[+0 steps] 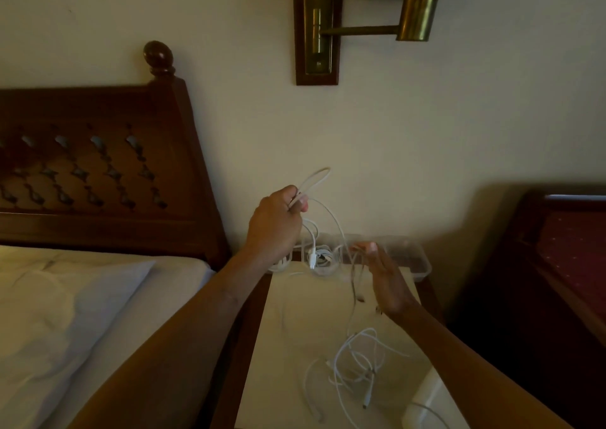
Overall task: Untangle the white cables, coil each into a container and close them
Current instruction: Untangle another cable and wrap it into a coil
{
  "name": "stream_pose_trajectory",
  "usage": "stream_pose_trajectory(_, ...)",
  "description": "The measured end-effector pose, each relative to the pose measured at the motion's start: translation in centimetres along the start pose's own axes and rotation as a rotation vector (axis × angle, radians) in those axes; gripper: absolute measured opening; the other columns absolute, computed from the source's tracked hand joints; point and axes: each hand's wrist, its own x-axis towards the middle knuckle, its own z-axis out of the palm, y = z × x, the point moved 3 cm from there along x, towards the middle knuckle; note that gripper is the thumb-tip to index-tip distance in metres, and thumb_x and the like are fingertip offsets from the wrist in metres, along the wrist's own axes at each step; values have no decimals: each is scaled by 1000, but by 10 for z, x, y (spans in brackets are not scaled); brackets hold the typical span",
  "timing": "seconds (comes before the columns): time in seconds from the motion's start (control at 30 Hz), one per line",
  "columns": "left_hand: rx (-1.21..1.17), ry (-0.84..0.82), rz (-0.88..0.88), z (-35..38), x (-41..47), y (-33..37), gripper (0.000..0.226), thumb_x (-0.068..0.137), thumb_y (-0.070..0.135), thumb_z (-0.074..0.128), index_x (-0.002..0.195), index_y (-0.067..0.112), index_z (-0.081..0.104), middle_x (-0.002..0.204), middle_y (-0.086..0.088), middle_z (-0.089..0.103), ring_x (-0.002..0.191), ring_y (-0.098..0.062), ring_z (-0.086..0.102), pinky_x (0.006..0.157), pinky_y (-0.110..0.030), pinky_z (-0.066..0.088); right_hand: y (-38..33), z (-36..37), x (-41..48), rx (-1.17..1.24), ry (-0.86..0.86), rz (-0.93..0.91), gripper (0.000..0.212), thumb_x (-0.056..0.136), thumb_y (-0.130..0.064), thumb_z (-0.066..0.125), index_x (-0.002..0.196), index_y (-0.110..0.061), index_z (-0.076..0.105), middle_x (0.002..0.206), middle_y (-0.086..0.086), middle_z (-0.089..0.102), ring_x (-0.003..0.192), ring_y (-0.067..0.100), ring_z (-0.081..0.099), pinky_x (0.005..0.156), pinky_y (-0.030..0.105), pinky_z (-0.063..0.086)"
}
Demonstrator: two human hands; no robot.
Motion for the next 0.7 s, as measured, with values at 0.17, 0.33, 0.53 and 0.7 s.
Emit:
stream_pose_trajectory(0.17, -49, 115, 6, -11, 3, 8, 31, 108, 20, 48, 78, 20, 58, 64, 12, 52, 56, -3, 49, 59, -30, 36, 11, -7, 16, -183, 137, 49, 18, 101, -18, 59, 94, -20, 76, 81, 4, 72, 73, 12, 62, 68, 29, 46)
stream_pose_trajectory(0.33, -114, 149, 53, -15, -4, 9, 35, 108, 15, 46, 76, 26, 54, 69, 18, 60, 60, 1, 52, 58, -20, 38, 30, -13, 21, -391, 10, 158, 30, 106, -22, 52, 132, -21, 67, 104, 6, 75, 86, 16, 66, 74, 30, 47)
stream_pose_trajectory(0.53, 73, -128, -76, 5, -10, -10, 30, 106, 22, 46, 79, 24, 59, 75, 12, 61, 55, -5, 50, 60, -29, 38, 17, -11, 17, -224, 45, 104, 33, 106, -15, 47, 92, -31, 72, 100, -10, 75, 95, 19, 67, 86, 36, 50)
stream_pose_trajectory(0.7, -134, -56, 37, 6, -14, 5, 35, 108, 16, 44, 76, 25, 55, 65, 19, 58, 51, -5, 43, 55, -27, 37, 17, -23, 22, -324, 163, 179, 40, 99, -18, 57, 62, -34, 61, 52, -12, 60, 50, 12, 51, 44, 15, 34)
